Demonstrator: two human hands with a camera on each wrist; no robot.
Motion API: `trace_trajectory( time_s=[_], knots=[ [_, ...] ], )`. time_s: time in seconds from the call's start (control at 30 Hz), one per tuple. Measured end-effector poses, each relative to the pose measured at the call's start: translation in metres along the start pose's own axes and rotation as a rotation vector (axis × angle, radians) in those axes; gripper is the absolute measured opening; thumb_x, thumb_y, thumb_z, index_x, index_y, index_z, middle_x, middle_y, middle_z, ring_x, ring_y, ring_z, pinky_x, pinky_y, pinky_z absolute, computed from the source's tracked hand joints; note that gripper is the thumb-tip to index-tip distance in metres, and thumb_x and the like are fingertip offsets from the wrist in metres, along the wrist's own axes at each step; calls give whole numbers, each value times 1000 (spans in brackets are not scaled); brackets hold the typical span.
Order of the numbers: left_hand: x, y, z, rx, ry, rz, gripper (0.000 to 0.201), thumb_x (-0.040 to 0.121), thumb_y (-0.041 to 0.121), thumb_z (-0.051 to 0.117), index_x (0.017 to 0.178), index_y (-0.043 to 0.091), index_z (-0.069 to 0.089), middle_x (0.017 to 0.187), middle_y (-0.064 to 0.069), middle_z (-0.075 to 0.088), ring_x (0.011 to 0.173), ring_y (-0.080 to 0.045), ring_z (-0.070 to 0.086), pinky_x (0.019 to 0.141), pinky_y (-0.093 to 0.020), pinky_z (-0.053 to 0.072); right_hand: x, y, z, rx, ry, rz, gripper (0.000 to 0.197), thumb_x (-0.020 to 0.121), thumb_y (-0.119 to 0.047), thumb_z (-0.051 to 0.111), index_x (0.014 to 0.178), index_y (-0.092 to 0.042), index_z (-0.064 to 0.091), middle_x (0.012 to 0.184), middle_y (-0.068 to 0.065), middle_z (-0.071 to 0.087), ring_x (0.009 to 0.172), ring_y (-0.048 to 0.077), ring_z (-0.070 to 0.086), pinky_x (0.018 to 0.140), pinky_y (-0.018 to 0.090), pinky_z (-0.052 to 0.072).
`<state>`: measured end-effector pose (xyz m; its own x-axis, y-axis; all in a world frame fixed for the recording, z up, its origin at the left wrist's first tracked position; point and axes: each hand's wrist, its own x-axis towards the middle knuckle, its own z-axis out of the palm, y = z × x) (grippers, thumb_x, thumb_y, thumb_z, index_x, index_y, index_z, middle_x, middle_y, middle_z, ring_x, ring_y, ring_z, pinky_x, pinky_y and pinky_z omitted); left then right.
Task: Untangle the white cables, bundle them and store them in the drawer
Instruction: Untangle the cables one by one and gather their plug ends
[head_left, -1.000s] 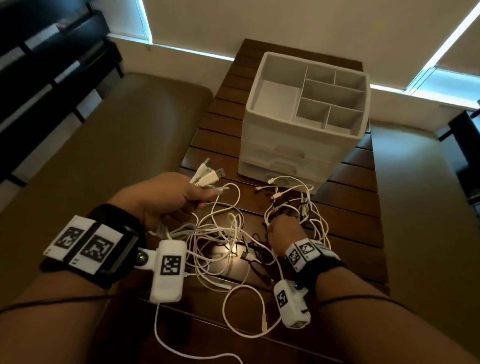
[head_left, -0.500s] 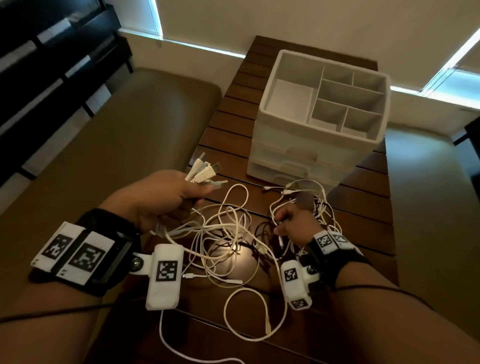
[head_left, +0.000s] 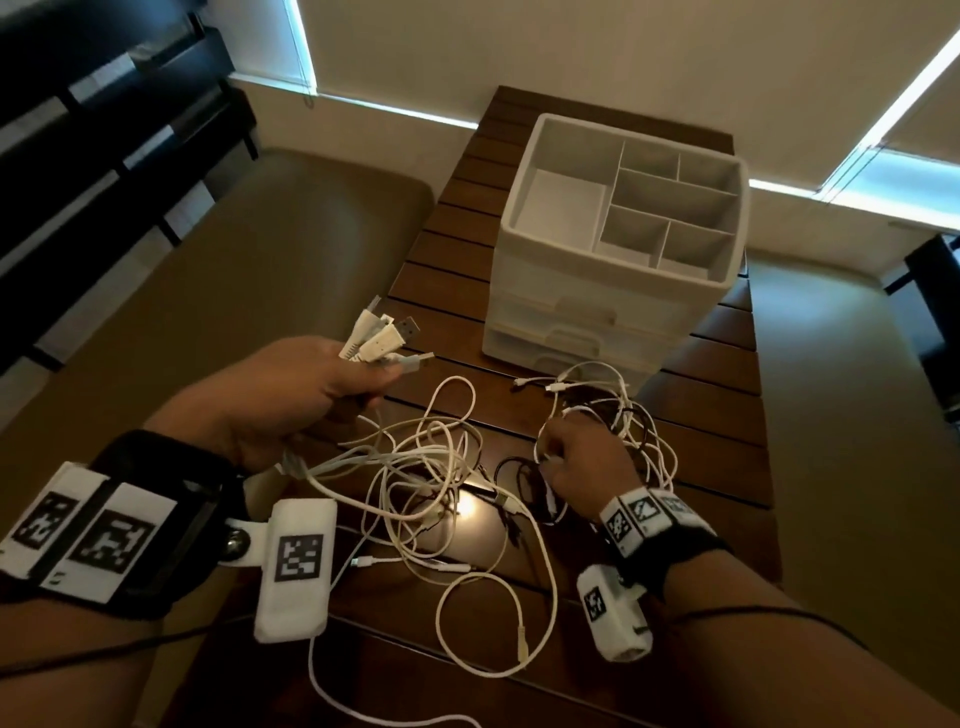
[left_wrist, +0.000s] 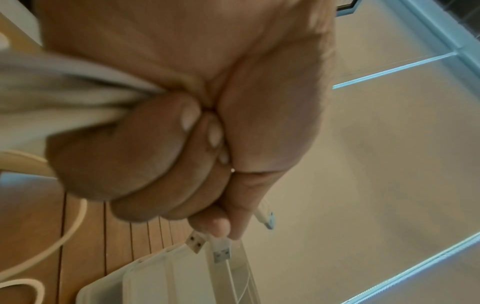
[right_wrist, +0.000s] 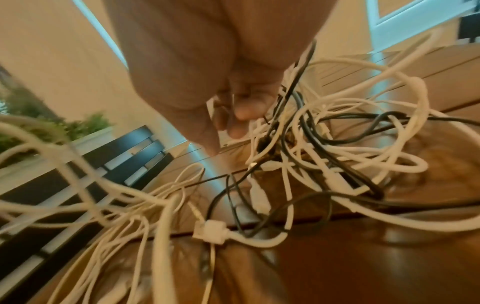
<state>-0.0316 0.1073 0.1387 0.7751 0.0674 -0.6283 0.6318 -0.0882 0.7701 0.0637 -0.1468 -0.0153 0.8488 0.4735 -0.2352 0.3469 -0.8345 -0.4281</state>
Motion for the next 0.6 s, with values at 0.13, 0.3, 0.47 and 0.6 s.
trace_trajectory(
  time_s=[0.13,0.3,0.47,0.6],
  knots=[
    [-8,7,-5,-4,-33,56,30,79,35,59,69,8,51,47,2,27,37,-9,20,36,-18,17,-11,-6,24,-198,-317,-130,14,85,-17,60,97,-17,67,101,2,66,96,21,63,80,31,52],
    [-7,11,-3,-13,-72,87,31,79,36,59,63,11,52,49,3,26,37,-8,19,35,-16,18,-11,-2,55,-394,-309,-69,25,93,-23,50,110,-8,61,113,12,61,102,31,63,81,38,53],
    [6,5,8,-173,-90,126,31,80,37,60,61,17,46,52,3,24,40,-8,17,37,-15,15,-9,0,25,21,-163,114,13,93,-25,54,89,-14,59,91,4,64,80,18,61,68,29,50],
    [37,-2,43,-413,-12,224,31,83,44,59,75,20,42,53,5,24,39,-6,19,33,-14,21,-18,-5,-19,390,25,147,14,90,-18,61,77,-17,58,74,-4,63,64,10,57,58,25,42]
  ],
)
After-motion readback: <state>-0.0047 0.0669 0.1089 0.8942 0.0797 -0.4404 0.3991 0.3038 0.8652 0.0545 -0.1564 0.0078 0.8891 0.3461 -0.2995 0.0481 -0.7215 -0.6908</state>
